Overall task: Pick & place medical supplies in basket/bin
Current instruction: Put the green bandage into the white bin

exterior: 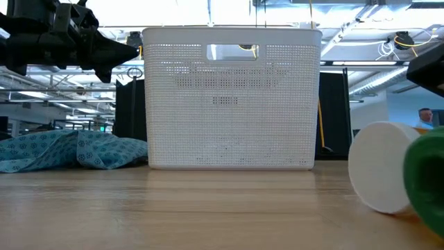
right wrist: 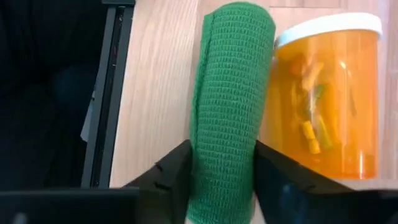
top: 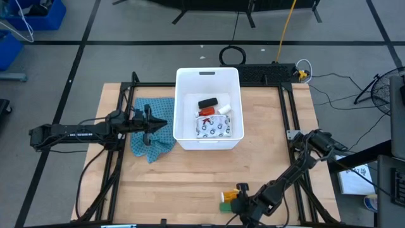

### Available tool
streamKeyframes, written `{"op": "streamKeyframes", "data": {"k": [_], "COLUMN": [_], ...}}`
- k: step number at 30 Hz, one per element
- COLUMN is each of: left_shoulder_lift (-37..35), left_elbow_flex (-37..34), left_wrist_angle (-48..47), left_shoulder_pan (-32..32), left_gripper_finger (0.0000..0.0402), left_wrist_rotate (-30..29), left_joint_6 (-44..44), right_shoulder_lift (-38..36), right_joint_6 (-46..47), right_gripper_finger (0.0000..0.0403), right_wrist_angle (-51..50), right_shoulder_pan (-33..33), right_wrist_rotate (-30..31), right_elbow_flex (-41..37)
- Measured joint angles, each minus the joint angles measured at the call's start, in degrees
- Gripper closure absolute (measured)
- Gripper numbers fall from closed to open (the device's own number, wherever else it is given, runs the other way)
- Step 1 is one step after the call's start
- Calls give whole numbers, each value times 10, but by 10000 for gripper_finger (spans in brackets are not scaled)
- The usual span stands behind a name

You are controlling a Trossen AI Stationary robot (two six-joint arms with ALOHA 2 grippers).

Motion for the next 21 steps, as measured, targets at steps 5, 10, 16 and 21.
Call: {"op": "streamKeyframes", "data": {"k": [5,10,16,21], "left_shoulder_lift": [0,0,0,0], "left_elbow_flex": [0,0,0,0], "left_wrist_angle": [0,0,0,0], "left_shoulder_pan": [0,0,0,0], "left_gripper_finger": [360,360,360,360], "left_wrist_rotate": [0,0,0,0], "left_joint_6": [0,0,1,4], "right_shoulder_lift": [-8,-55,-155,-258], "right_joint_6": [-13,-92,-269,-395], "right_gripper_finger": [335,361,336,339], "right_wrist_angle": [1,42,72,138], "right_shoulder_pan": [-5,-5,-20,-72], "right_wrist_rotate": [-5,-7,29,28], "right_elbow_flex": [-1,-1,-1,-69]}}
